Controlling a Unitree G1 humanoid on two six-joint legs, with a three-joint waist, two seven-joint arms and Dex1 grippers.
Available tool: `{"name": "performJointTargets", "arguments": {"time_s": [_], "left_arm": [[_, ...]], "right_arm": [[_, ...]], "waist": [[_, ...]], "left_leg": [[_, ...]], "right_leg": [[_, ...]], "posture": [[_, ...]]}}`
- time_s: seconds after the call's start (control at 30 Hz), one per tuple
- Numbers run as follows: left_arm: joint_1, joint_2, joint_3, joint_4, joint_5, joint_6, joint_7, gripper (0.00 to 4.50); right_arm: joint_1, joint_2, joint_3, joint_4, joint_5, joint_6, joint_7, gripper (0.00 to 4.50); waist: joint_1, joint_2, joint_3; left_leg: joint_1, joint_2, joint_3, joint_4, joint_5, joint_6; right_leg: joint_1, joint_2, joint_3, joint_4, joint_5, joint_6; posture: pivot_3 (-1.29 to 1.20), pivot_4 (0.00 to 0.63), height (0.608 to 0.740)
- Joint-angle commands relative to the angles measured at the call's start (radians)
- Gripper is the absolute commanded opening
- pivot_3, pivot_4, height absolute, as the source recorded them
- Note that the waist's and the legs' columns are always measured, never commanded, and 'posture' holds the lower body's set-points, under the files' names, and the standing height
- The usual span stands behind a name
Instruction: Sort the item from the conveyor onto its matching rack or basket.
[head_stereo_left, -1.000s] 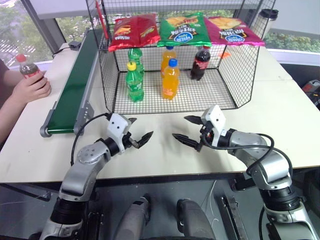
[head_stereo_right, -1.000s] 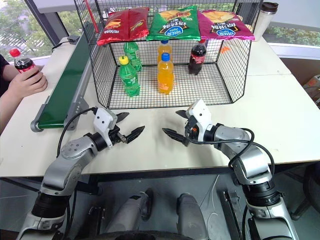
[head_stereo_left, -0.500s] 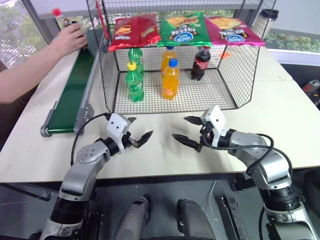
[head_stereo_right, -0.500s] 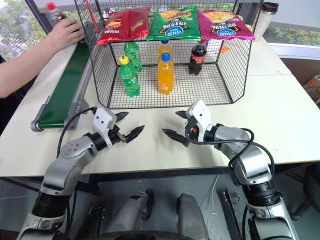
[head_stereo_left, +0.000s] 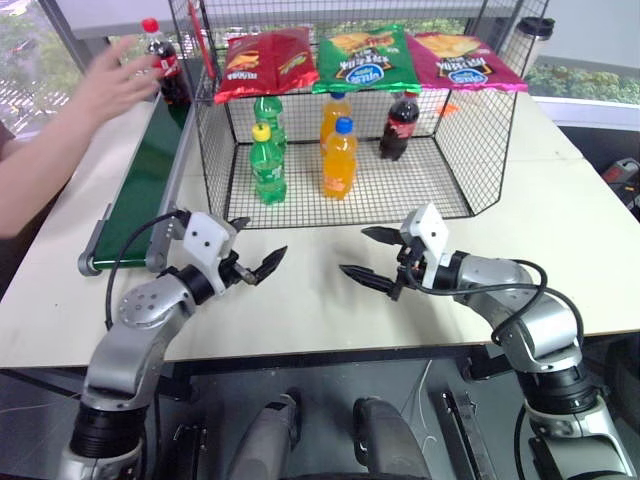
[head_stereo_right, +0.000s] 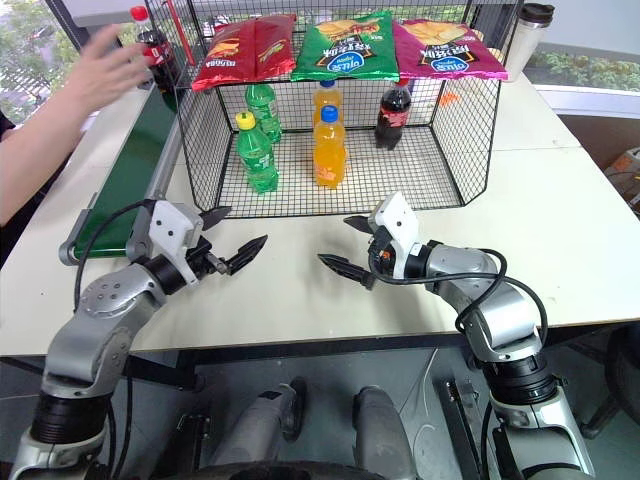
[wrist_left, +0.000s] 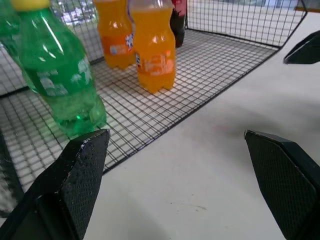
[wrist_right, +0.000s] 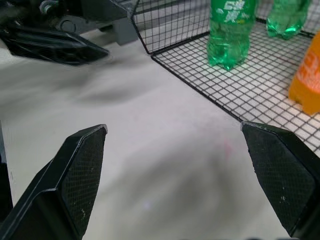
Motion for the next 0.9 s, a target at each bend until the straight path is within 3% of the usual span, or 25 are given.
{"name": "performJointTargets", "arguments": {"time_s": [0.03,0.37,0.53,0.9], "left_arm": [[0.012,0.034,0.102,-0.096,-0.055,0.046,0.017,4.5],[0.037,0.073,0.357,-0.067,-0.077,0.072,0.127,4.5],[0.052,0.038,0.468,0.008,-0.108,0.063,0.174,4.5],[0.115,0.003,0.544,0.16,-0.091,-0.027,0.218,4.5]], "right_arm": [[-0.048,-0.001,-0.009,-0.031,0.033,0.0,0.018,4.44],[-0.113,0.031,-0.005,-0.012,0.05,0.0,0.011,4.44],[-0.147,0.076,-0.013,0.012,0.055,0.007,-0.016,4.44],[-0.16,0.123,-0.004,0.071,0.011,-0.03,-0.073,4.44]], "waist": [[0.0,0.0,0.0],[-0.002,0.0,0.0],[0.002,0.0,0.0],[0.002,0.0,0.0]], "left_leg": [[0.0,0.0,0.0,0.0,0.0,0.0],[0.0,0.0,0.0,-0.001,0.0,0.0],[0.0,0.0,0.0,-0.001,0.0,0.0],[0.0,0.0,0.0,-0.001,0.0,0.0]], "right_leg": [[0.0,0.0,0.0,0.0,0.0,0.0],[-0.001,0.0,0.0,0.0,-0.001,0.001],[0.0,0.0,0.0,0.0,0.0,-0.001],[-0.001,0.0,0.0,-0.001,0.0,-0.001]], "posture": [[0.0,0.15,0.738],[0.0,0.15,0.738],[0.0,0.15,0.738],[0.0,0.15,0.738]]}}
